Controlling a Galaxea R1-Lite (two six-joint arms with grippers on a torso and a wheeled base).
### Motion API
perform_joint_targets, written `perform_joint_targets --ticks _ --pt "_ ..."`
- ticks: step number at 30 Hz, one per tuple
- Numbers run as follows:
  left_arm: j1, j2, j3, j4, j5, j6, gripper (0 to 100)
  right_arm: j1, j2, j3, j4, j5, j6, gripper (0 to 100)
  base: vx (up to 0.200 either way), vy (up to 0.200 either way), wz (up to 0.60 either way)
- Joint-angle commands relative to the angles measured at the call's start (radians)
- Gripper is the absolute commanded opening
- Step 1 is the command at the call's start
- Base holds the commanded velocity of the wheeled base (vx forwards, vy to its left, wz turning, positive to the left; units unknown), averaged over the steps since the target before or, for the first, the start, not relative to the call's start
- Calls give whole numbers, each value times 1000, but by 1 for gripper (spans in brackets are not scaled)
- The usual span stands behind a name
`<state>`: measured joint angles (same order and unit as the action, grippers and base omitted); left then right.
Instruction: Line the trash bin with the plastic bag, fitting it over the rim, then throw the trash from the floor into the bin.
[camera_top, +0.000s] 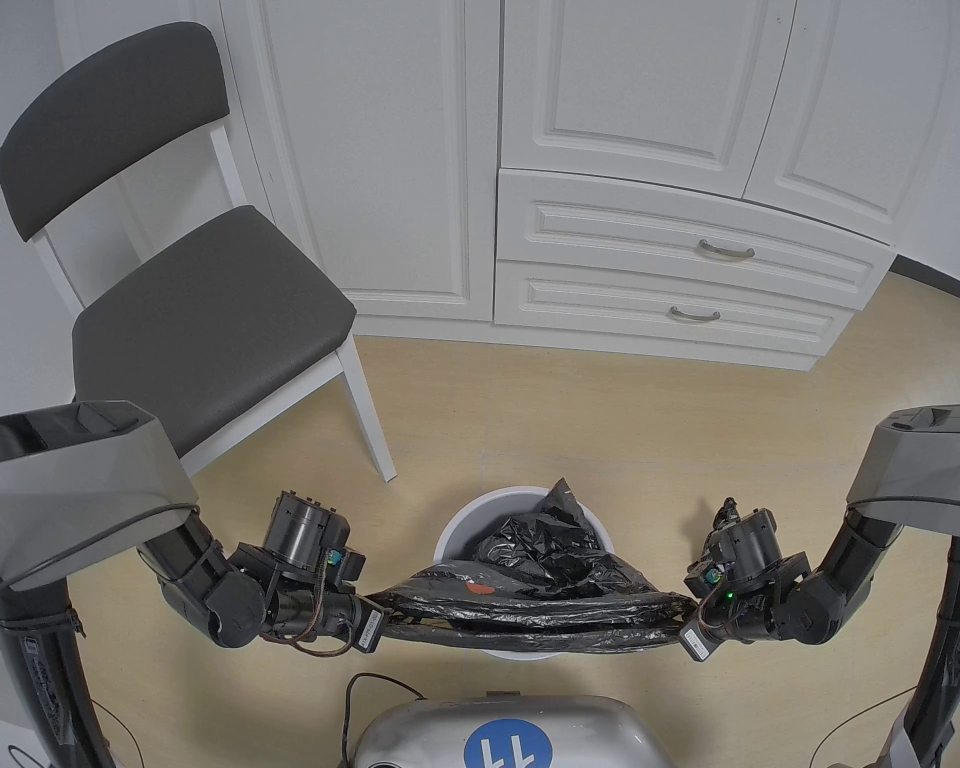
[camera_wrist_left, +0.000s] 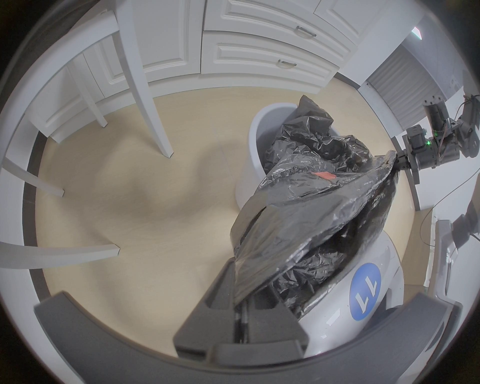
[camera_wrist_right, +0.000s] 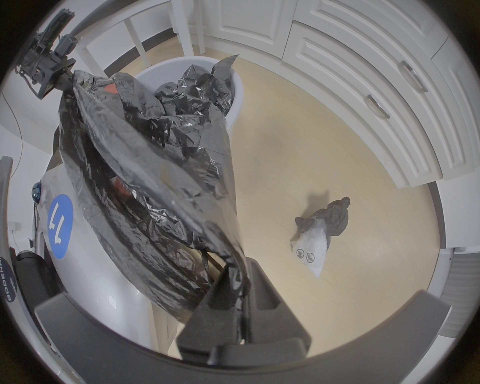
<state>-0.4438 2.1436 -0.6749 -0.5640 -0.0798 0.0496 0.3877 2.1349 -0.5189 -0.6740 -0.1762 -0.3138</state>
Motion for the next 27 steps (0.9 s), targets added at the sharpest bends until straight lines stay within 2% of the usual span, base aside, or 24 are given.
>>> perform_joint_targets --ticks 1,8,17,22,23,27 --pt "19 -70 1 59 -3 13 0 -38 -59 19 4 1 -39 0 0 0 0" --pt "14 -59 6 81 -5 35 0 -32 -39 31 4 6 -65 0 0 0 0" --pt "4 33 -31 44 -3 19 0 -26 88 -39 -16 0 -41 0 0 0 0" --pt "-6 131 -68 -50 11 -23 0 -1 168 -92 -117 -26 84 0 0 0 0" --pt "-6 131 -68 -50 11 -23 0 -1 168 -92 -117 -26 84 0 0 0 0" --pt "-29 196 -91 -152 80 -73 0 5 224 -95 -282 -31 104 0 0 0 0"
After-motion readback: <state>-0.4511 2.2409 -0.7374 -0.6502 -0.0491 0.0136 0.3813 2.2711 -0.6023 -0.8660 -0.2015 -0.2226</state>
